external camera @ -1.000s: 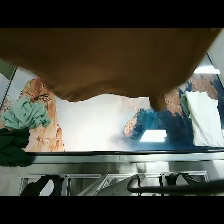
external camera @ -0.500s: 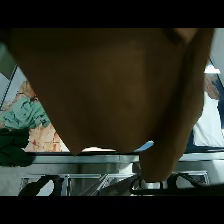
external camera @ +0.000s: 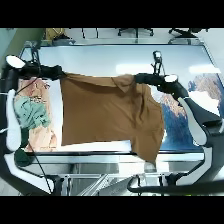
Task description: Fold the shirts.
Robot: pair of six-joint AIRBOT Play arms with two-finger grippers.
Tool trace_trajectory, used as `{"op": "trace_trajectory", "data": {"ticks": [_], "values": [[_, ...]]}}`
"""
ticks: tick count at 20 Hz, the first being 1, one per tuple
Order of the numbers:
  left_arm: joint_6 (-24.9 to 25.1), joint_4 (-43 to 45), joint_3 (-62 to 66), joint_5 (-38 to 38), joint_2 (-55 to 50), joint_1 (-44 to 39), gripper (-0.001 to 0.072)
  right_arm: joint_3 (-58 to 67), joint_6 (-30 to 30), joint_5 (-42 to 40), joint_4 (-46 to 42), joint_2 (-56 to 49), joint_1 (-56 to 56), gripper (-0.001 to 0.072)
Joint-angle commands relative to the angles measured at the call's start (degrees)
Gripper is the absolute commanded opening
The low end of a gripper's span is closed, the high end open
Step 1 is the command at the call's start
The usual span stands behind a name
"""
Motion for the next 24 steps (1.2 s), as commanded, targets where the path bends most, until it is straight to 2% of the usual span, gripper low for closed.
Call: {"op": "trace_trajectory", "data": {"ticks": [1,2,4,7,8,9,11,14,17,20,22,24], "values": [[-1.92,-1.07,9.73,-7.58,-11.1,0.13,0.0447,0.11,0.17,-3.34,-0.98,-3.74,0.35,0.0274],[-4.04,-1.07,12.5,-11.32,-11.89,0.61,0.0644,0.44,1.01,0.85,-1.09,-2.12,-1.11,0.0287],[-6.82,-1.01,14.25,-18.21,-10.47,2.32,0.0591,0.52,9.4,13.88,-2.19,2.12,-6.51,0.0288],[-8.79,0.13,3.8,-23.89,-2.95,5.68,0.0591,0.44,21.55,34.34,-9.73,8.09,-17.25,0.0288],[-8.87,2.29,-2.16,-25.2,0.52,6.69,0.0591,0.28,23.3,39.87,-11.5,9.35,-20.24,0.0285],[-8.87,4.96,-8.5,-25.46,4.04,7.45,0.0591,-0.13,23.63,45.2,-12.87,10.38,-22.93,0.0241],[-8.63,11.78,-23.63,-23.54,11.82,9.07,0.0591,-3.23,23.61,51.63,-13.07,12.33,-27.02,0.0227],[-7.74,14.27,-43.91,-17.18,20.9,11.82,0.0591,-12.02,23.52,53.48,-13.07,16.46,-32.41,0.0228],[-7.72,14.29,-56.0,-9.55,24.9,14.91,0.0591,-21.14,22.86,52.65,-13.51,21.44,-37.18,0.0229],[-7.56,12.85,-60.28,-1.29,24.98,16.2,0.0591,-26.71,23.32,49.62,-18.34,24.44,-38.49,0.0232],[-6.05,10.84,-60.3,3.67,24.0,16.09,0.0591,-28.72,23.85,49.07,-19.17,24.59,-38.36,0.0333],[-3.65,5.88,-58.07,4.59,20.72,16.06,0.0591,-30.32,24.02,48.48,-19.28,24.59,-38.36,0.034]]}}
